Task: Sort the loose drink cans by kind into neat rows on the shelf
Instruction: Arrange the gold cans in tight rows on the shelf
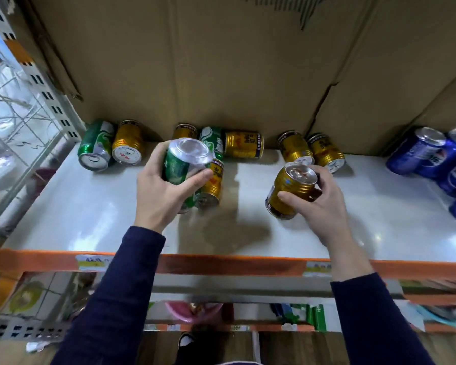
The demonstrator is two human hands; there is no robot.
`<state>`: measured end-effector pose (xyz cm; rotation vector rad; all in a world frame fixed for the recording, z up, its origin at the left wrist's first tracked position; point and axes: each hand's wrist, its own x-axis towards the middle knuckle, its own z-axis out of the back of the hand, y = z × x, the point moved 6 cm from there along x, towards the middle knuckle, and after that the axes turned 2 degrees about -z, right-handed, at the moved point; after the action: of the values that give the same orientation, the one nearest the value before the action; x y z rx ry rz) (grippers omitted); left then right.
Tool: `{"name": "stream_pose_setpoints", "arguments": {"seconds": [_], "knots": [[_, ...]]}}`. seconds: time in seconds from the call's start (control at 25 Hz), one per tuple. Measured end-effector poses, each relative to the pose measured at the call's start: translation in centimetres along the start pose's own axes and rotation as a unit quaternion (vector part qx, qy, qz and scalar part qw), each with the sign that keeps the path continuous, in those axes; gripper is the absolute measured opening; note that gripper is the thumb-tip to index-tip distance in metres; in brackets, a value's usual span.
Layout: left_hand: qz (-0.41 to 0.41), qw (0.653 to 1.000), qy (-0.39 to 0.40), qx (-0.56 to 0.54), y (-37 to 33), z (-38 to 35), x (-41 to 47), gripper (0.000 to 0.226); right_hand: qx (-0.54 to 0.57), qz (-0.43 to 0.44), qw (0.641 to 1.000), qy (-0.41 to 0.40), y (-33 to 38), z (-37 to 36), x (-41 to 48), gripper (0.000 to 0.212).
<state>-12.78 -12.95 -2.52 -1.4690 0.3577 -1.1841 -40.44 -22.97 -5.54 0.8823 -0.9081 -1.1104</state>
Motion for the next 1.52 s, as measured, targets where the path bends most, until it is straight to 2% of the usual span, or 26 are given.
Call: {"name": "stream_pose_setpoints", "arguments": {"seconds": [0.24, 0.4, 0.56, 0.64, 0.8, 0.92, 1.2, 1.52], "knots": [[-0.005, 0.995, 0.075, -0.06, -6.4, -14.0, -3.5, 0.051, -0.022, 0.007, 0.997, -0.078, -2.7, 14.7, -4.4, 0.061], [0.006, 0.983, 0.128, -0.131, -10.2, -26.4, -8.5, 0.044, -0.063, -0.007, 0.99, -0.127, -6.5, 26.9, -9.3, 0.06], [0.019, 0.972, 0.184, -0.147, -13.5, -36.6, -13.2, 0.053, -0.065, -0.02, 0.981, -0.181, -9.6, 35.9, -12.9, 0.058], [0.022, 0.965, 0.213, -0.155, -14.6, -40.2, -14.7, 0.045, -0.064, -0.027, 0.977, -0.201, -10.8, 38.9, -13.7, 0.058], [0.011, 0.95, 0.267, -0.162, -16.2, -46.5, -16.0, 0.045, -0.051, -0.033, 0.974, -0.218, -13.8, 43.2, -13.5, 0.056], [-0.001, 0.942, 0.283, -0.181, -17.2, -50.9, -15.8, 0.041, -0.055, -0.041, 0.969, -0.236, -15.7, 46.1, -12.5, 0.057], [-0.002, 0.916, 0.337, -0.217, -19.1, -62.5, -14.5, 0.047, -0.057, -0.055, 0.955, -0.285, -19.6, 55.0, -8.8, 0.063], [-0.021, 0.921, 0.338, -0.191, -21.4, -72.4, -13.8, 0.045, -0.036, -0.073, 0.947, -0.312, -24.3, 63.5, -7.1, 0.069]]}}
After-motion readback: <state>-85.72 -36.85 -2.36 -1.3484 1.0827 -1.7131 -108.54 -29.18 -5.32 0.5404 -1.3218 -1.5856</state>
